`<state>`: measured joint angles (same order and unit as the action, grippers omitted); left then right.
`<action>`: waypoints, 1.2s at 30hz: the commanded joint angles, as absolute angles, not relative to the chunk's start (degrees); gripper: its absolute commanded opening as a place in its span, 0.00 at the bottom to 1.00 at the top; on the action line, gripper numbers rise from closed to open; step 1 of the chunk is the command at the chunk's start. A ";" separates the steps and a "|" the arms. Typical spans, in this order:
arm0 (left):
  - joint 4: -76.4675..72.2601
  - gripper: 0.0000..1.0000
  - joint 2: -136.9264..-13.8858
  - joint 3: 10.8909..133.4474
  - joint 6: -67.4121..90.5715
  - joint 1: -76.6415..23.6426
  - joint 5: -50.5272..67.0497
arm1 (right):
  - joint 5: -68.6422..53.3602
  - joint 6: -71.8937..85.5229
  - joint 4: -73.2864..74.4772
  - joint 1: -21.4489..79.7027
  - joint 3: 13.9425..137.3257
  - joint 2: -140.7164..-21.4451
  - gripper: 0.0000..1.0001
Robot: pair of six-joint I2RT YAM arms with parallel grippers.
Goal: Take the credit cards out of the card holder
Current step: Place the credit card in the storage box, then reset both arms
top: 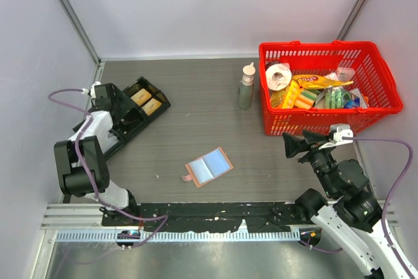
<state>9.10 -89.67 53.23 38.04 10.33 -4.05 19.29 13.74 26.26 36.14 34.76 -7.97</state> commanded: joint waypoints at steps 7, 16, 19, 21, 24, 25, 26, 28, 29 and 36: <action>27.32 1.00 -73.50 63.01 28.56 10.81 -7.65 | 30.75 7.48 29.97 36.03 39.73 -6.42 0.74; 35.15 1.00 -43.20 56.88 26.89 10.81 -6.24 | 38.14 4.31 28.66 36.03 38.32 -2.21 0.74; 35.24 1.00 -29.67 51.00 27.42 10.64 -9.13 | 39.46 4.13 27.86 36.04 36.66 -0.27 0.74; 38.04 1.00 -22.80 48.26 27.07 9.68 -13.77 | 40.78 4.31 27.86 36.03 36.30 -0.26 0.74; 41.65 1.00 -15.49 45.88 26.55 7.74 -18.71 | 41.21 3.34 27.07 36.03 35.42 -0.18 0.74; 42.88 0.99 -14.25 45.70 26.37 6.60 -20.29 | 42.00 3.34 26.90 35.95 35.33 -0.26 0.74; 43.33 1.00 -13.54 45.44 26.19 5.98 -21.52 | 42.36 3.25 26.81 36.03 35.33 -0.26 0.74; 43.77 1.00 -12.48 44.74 25.49 5.01 -22.58 | 43.24 3.34 26.54 35.95 35.07 -0.26 0.74; 43.86 1.00 -12.13 44.13 25.66 4.57 -22.76 | 43.59 3.25 26.46 35.95 34.89 -0.26 0.74; 44.38 1.00 -10.37 42.72 26.89 2.73 -25.40 | 44.65 3.16 25.93 35.77 33.84 -0.18 0.74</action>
